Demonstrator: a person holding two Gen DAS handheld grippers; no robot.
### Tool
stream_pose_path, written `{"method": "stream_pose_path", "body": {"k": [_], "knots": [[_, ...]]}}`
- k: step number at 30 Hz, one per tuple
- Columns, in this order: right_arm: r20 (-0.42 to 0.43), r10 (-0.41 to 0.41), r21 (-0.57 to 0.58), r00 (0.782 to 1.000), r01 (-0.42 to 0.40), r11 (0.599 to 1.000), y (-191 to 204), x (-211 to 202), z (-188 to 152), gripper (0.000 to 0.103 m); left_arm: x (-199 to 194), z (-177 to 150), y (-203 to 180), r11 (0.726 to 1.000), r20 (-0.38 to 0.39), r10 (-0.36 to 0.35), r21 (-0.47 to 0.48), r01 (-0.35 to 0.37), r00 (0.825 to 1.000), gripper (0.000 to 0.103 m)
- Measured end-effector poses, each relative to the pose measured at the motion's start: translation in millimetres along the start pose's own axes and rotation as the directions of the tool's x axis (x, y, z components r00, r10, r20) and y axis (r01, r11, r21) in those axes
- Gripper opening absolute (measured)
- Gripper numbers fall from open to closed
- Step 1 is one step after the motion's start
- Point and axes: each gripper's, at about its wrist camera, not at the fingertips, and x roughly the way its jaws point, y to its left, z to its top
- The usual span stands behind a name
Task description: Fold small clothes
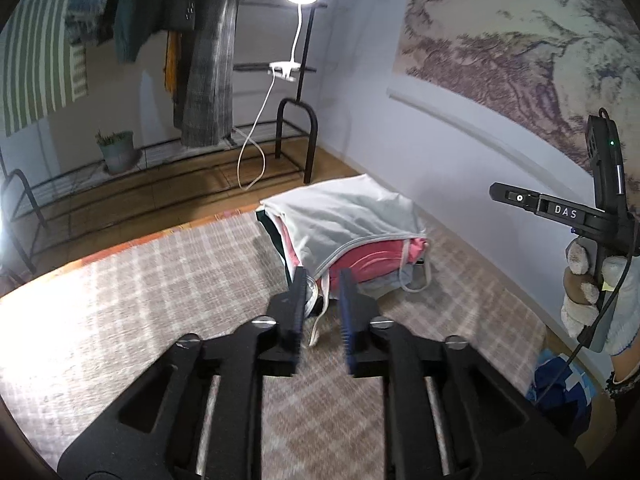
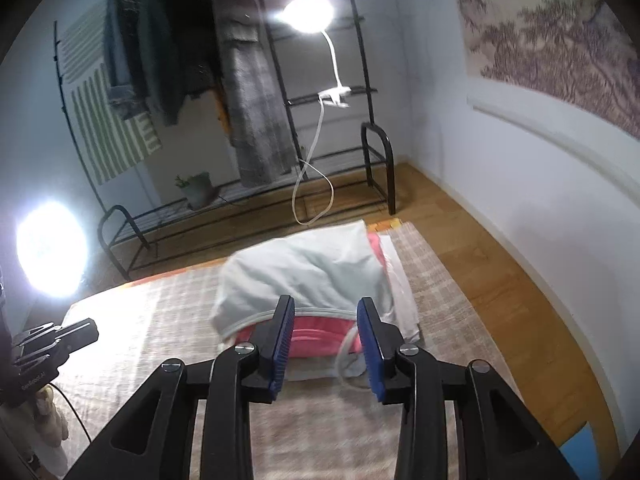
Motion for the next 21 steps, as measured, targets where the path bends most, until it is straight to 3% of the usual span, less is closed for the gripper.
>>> {"method": "stream_pose_path", "body": {"k": [5,7,8,11,14,19,21], "knots": [[0.038,-0.019,-0.04,0.999,0.021,0.999,39.9,-45.8,-5.6,0.045,-50.9,-9.9,-3.0,1.0,0.045,0.008,0.027,-0.01,0.999,0.028],[0.055,-0.036,-0.071,0.998,0.04,0.997,60.6,-62.4,-11.2,0.051,-68.3,-14.7,-2.7,1.0,0.061,0.008,0.029,-0.009,0.998,0.04],[0.064,-0.039,-0.081,0.997,0.044,0.996,68.9,-69.4,-14.0,0.053,-80.1,-18.0,-2.1,1.0,0.076,0.006,0.03,-0.008,0.997,0.05],[0.094,-0.025,-0.09,0.995,0.034,0.995,96.5,-93.2,-23.4,0.061,-107.3,-27.4,0.3,0.999,0.111,0.009,0.034,-0.013,0.994,0.061],[0.126,-0.042,-0.106,0.991,0.056,0.993,119.8,-108.2,-32.4,0.07,-133.8,-36.5,5.6,0.999,0.139,0.017,0.031,-0.021,0.99,0.079],[0.163,-0.062,-0.126,0.985,0.083,0.989,154.9,-125.3,-49.8,0.087,-162.9,-51.1,15.0,0.996,0.174,0.063,0.045,-0.072,0.983,0.083],[0.167,-0.055,-0.112,0.984,0.075,0.991,165.6,-130.3,-56.5,0.091,-174.1,-58.0,21.3,0.996,0.185,0.074,0.036,-0.082,0.98,0.091]]}}
